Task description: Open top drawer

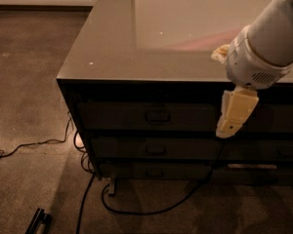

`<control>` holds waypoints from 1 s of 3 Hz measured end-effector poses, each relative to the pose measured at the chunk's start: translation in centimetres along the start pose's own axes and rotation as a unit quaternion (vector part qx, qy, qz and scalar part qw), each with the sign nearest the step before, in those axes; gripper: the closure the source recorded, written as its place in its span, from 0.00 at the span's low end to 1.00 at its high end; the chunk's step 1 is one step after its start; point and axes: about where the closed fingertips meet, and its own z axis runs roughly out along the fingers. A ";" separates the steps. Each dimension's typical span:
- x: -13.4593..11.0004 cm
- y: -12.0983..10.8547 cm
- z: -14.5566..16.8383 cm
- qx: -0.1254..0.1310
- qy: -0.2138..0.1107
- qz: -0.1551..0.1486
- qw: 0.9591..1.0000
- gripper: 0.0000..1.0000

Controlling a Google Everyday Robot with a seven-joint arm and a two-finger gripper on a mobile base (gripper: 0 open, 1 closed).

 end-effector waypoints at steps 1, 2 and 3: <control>-0.7 0.1 3.9 -0.018 0.043 -0.008 0.999 0.00; -0.2 -0.3 3.7 -0.009 0.055 -0.005 0.998 0.00; -1.5 -0.2 4.5 -0.020 0.024 -0.027 0.999 0.00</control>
Offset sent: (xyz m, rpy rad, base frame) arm 0.0087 0.0141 -0.0283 -0.0648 0.0356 0.0042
